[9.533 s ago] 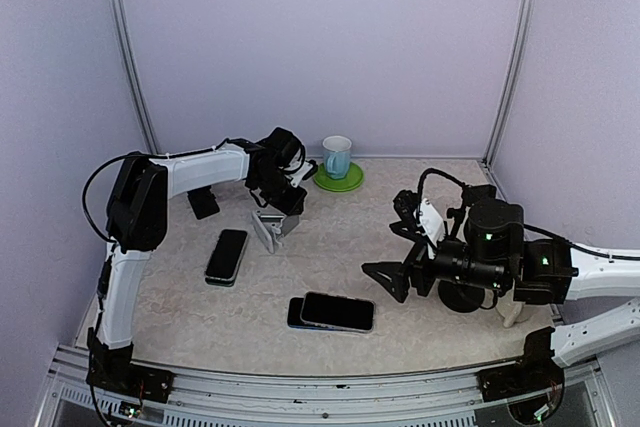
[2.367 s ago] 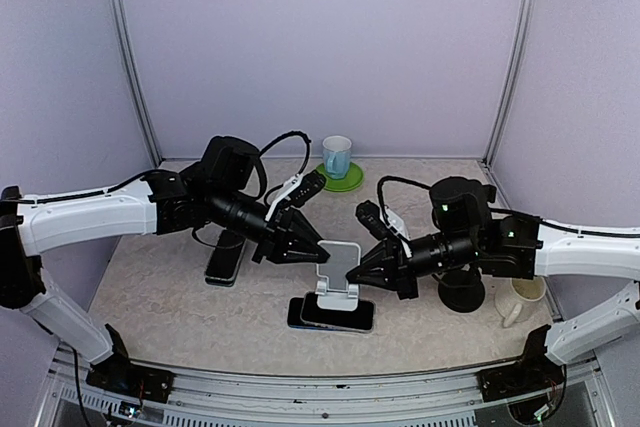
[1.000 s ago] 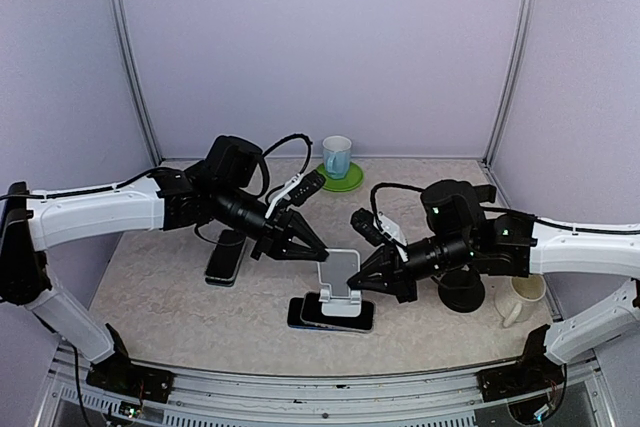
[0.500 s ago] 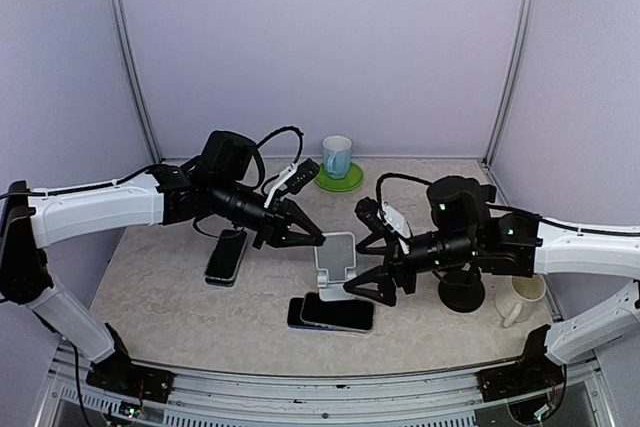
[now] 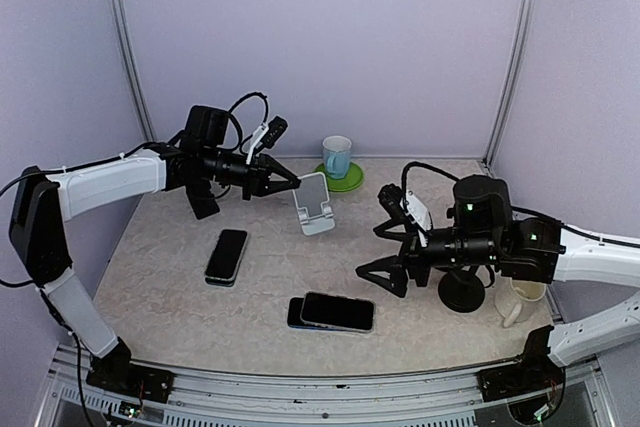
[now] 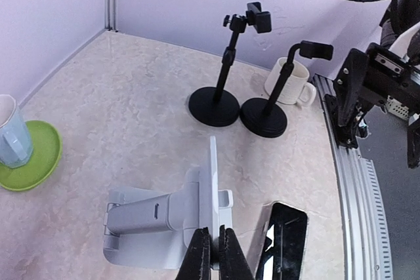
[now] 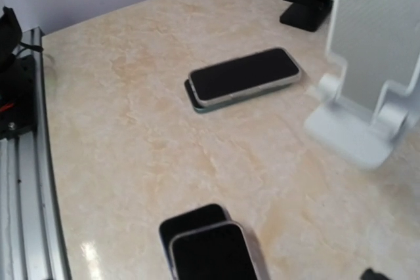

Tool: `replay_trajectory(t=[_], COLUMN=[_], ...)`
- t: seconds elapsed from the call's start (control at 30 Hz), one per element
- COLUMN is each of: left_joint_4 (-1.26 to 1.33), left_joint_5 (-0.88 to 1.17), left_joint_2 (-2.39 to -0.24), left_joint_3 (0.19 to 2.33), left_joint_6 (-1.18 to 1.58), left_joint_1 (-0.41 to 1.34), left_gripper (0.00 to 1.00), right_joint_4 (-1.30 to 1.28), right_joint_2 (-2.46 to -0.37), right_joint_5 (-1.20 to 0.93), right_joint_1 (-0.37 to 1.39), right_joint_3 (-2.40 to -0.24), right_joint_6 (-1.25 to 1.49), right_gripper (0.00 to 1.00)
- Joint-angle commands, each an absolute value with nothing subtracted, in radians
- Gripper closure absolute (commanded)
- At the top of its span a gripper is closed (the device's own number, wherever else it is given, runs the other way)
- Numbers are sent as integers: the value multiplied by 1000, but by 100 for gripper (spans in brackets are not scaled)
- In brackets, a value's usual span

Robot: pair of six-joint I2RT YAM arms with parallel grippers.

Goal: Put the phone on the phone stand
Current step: Place the phone stand at the center of the board.

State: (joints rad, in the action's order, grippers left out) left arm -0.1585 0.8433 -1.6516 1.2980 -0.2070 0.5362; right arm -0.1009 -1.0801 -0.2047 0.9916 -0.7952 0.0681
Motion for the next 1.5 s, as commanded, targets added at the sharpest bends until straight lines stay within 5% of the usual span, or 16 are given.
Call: replay_trajectory(t=[0.0, 0.73, 1.47], left_joint_4=[-188, -363, -479], left_joint_5=[896, 931, 1011], left_joint_2=[-1702, -2018, -2386], left_joint_3=[1385, 1673, 2065], left_joint_6=[-311, -537, -599], left_joint_1=[492, 255, 144], left_gripper=[100, 100, 100], right_joint_4=[-81, 39, 170], right_joint_2=[-1035, -1004, -1184], right_joint_5=[-167, -133, -213], right_joint_1=[984, 983, 984], right_joint_3=[-757, -666, -659], right_joint_6=[74, 72, 94], right_gripper=[0, 0, 0])
